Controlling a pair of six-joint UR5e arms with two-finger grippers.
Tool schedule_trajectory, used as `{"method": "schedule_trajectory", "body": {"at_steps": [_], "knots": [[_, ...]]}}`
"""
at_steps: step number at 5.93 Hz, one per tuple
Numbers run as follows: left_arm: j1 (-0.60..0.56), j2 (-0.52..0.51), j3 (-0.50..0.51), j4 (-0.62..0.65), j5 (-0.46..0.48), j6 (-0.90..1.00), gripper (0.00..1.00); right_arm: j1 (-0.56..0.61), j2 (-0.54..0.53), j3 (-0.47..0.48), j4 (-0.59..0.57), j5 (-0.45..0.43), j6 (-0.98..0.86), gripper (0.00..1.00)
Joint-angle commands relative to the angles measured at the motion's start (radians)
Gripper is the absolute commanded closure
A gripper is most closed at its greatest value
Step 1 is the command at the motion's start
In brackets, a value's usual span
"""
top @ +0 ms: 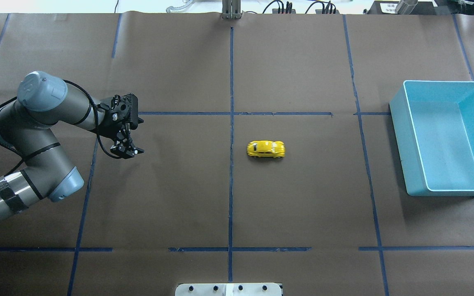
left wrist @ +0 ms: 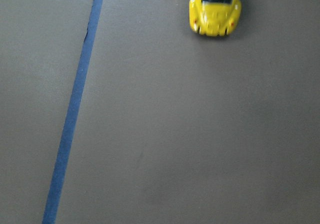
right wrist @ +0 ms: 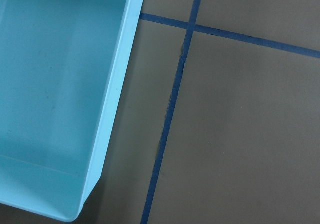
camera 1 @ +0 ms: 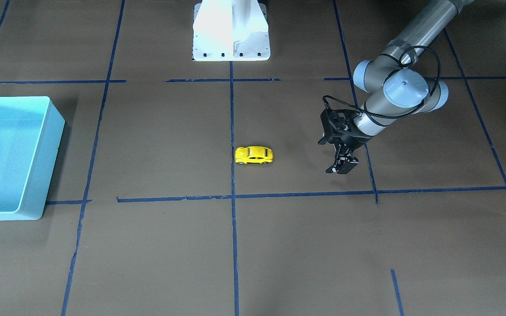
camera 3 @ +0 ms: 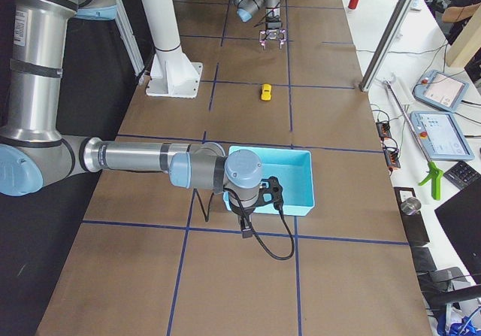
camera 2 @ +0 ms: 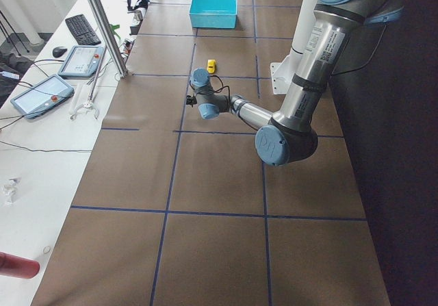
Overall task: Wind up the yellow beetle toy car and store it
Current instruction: 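Lift the left gripper off the car, letting it roll toward the bin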
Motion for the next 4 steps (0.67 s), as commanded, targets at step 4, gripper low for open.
{"method": "schedule_trajectory", "body": {"at_steps": [4], "knots": [[-0.055,0.006,-0.342,0.654,-0.037,-0.024,0.0,0.0,0.0,0.002,0.0,0.002,0.0,0.0]]}}
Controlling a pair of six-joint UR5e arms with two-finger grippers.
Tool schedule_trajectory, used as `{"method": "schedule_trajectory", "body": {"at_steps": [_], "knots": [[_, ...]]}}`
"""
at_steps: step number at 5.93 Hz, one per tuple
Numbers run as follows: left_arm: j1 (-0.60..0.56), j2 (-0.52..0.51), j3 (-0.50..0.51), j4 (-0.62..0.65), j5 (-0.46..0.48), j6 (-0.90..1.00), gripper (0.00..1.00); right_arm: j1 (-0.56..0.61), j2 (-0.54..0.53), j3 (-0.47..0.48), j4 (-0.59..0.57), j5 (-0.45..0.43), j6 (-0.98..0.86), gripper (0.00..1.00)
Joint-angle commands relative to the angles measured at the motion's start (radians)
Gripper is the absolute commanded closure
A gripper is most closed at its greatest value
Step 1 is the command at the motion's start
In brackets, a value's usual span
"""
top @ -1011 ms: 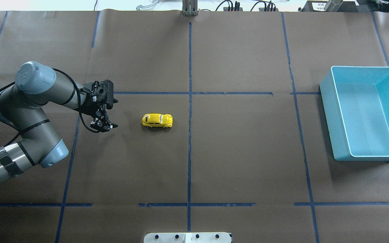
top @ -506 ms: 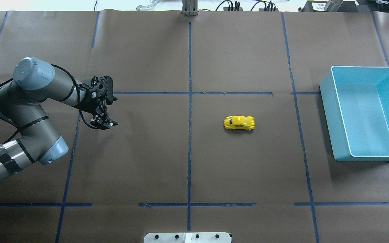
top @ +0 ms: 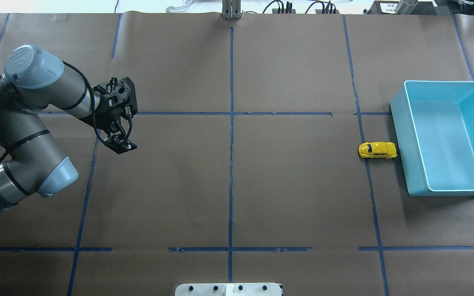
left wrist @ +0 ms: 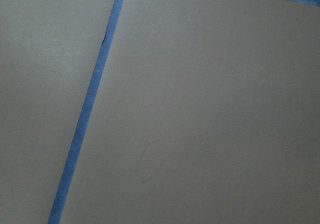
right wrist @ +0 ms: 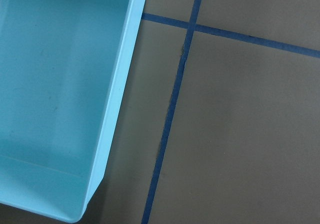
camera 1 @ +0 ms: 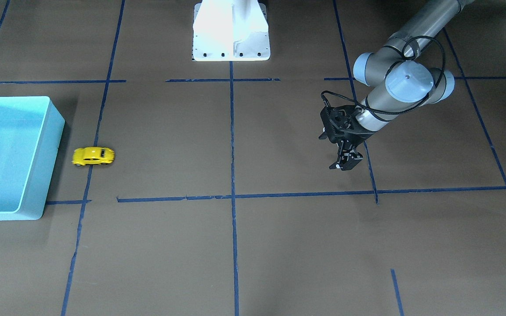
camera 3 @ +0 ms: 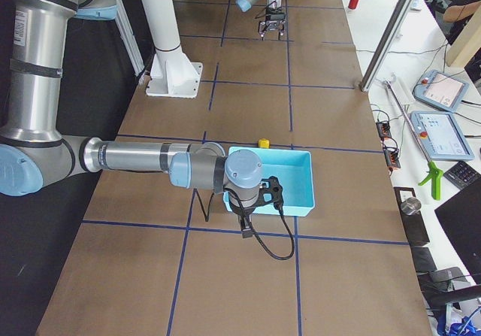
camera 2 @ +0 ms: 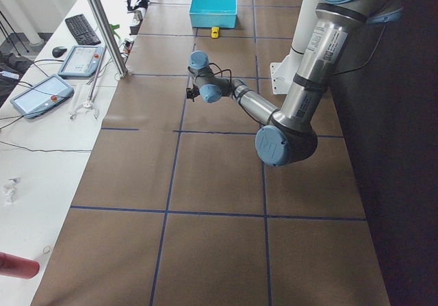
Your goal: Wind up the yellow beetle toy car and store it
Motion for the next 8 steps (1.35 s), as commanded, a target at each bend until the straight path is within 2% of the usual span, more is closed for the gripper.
{"method": "schedule_trajectory", "body": {"at_steps": [1,3,5,7,8], "knots": [[-0.031,0.003,-0.151,0.32,-0.002,-0.001,0.0,0.0,-0.001,0.003,0.0,0.002,-0.002,0.0],[-0.089,0.005,-0.22,0.555,-0.017,-0.001,0.0,-0.001,-0.001,0.032,0.002,0.003,-0.002,0.0],[-0.228,0.111,-0.221,0.585,-0.124,-0.018,0.0,-0.001,-0.001,0.065,0.0,0.003,-0.003,0.0],[-0.441,0.265,-0.205,0.585,-0.129,-0.026,0.0,-0.046,0.032,0.137,0.0,-0.008,-0.006,0.0],[-0.568,0.305,-0.158,0.584,-0.129,-0.023,0.0,-0.058,0.037,0.141,0.0,-0.008,-0.008,0.0]]}}
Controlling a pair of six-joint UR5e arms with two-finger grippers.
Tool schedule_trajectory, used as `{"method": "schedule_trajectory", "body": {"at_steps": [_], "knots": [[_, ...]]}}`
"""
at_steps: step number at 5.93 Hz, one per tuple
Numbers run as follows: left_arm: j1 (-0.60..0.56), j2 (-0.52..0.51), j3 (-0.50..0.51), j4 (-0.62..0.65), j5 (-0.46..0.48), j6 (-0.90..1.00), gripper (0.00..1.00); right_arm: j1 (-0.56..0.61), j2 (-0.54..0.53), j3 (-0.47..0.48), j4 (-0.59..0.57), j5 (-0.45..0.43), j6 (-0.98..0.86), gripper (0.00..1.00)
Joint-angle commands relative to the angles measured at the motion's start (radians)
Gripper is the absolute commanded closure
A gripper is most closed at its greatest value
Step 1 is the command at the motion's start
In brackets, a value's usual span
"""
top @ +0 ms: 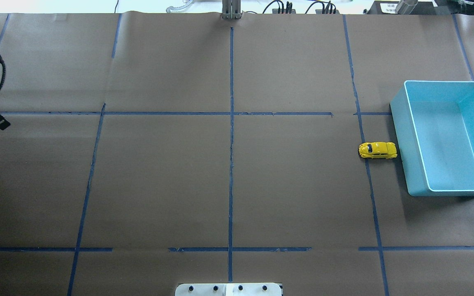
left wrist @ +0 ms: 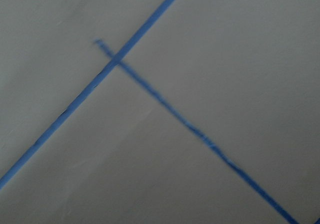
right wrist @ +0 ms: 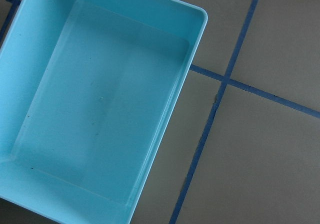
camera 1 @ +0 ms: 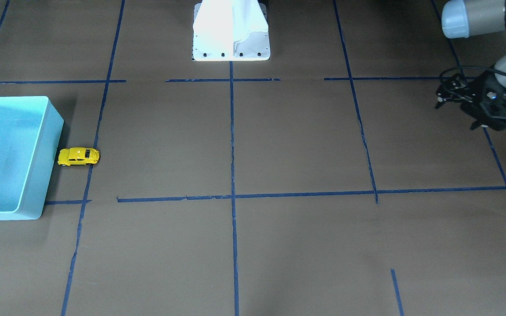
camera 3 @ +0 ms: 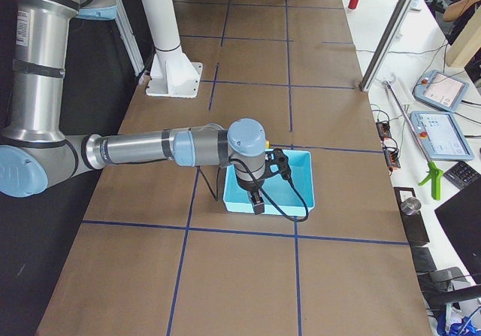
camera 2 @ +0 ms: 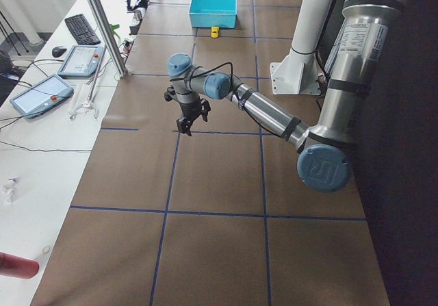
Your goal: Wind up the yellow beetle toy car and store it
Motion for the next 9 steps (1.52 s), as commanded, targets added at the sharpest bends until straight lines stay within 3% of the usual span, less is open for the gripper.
{"method": "schedule_trajectory", "body": {"at_steps": [1,2,3,5,7,8,9], "knots": [[-0.205,0.052,0.12,-0.008,0.0,0.003,0.0,-0.024,0.031,0.012,0.0,0.002,-0.003,0.0],[-0.256,0.079,0.182,-0.013,0.003,0.001,0.0,-0.069,0.097,0.017,0.0,-0.001,-0.001,0.0],[-0.313,0.084,0.219,-0.019,0.003,0.006,0.0,-0.199,0.183,0.013,-0.003,-0.036,0.001,0.0],[-0.376,0.088,0.357,-0.085,-0.003,0.007,0.0,-0.367,0.254,0.022,-0.002,-0.104,-0.001,0.0],[-0.375,0.128,0.353,-0.105,-0.003,0.007,0.0,-0.548,0.312,0.026,0.044,-0.284,-0.094,0.0],[-0.375,0.159,0.345,-0.113,-0.005,0.009,0.0,-0.685,0.328,0.022,0.046,-0.317,-0.092,0.0],[-0.375,0.164,0.345,-0.149,-0.005,0.004,0.0,-0.75,0.357,0.019,0.051,-0.372,-0.093,0.0]]}}
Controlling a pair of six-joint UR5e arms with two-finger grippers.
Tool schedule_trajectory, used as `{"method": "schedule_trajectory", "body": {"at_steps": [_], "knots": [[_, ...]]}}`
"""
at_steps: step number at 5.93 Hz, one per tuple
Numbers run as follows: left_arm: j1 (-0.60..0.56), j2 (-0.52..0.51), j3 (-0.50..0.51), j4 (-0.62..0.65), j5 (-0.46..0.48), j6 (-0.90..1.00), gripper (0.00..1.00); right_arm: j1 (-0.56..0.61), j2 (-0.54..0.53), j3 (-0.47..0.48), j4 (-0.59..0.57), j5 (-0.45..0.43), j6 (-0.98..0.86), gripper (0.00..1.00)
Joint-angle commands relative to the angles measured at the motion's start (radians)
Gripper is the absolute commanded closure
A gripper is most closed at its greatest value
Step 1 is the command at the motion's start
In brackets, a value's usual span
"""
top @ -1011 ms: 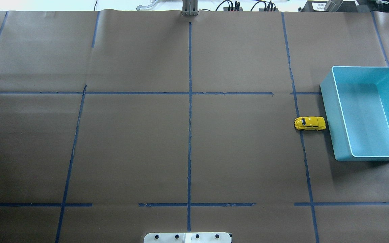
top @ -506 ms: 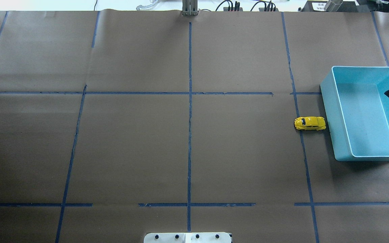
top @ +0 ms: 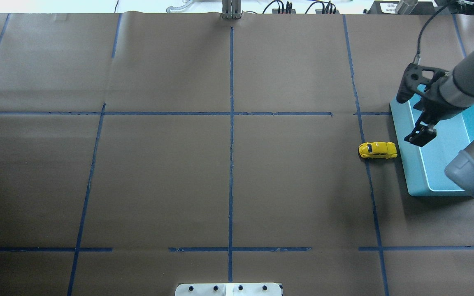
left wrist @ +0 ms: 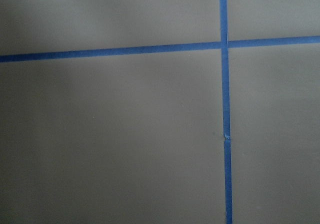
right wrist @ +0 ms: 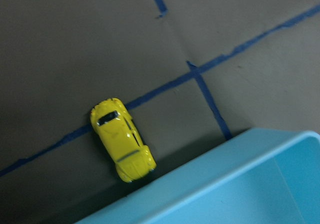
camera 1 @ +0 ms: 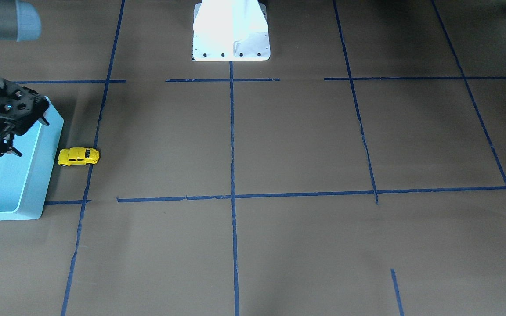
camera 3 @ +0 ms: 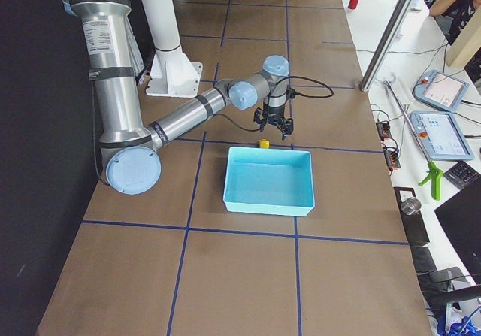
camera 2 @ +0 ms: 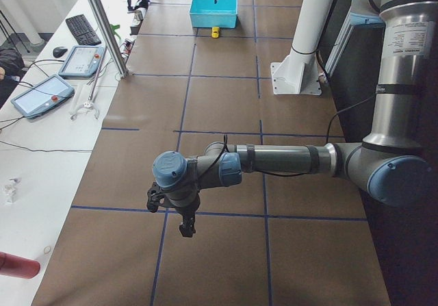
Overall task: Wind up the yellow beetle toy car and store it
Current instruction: 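Reach the right gripper down to the car beside the blue bin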
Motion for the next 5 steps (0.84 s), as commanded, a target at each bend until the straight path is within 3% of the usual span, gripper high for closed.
{"method": "schedule_trajectory", "body": {"at_steps": [1,3,5], "knots": [[0.0,0.012,0.0,-0.028,0.0,-0.004,0.0,-0.122,0.024,-0.016,0.048,-0.056,-0.006,0.0],[0.0,0.012,-0.002,-0.028,0.0,-0.006,0.0,-0.159,0.017,-0.058,0.096,-0.117,-0.128,0.0],[0.003,0.009,-0.048,-0.026,-0.002,-0.039,0.0,-0.16,0.026,-0.119,0.105,-0.119,-0.259,0.0]]}}
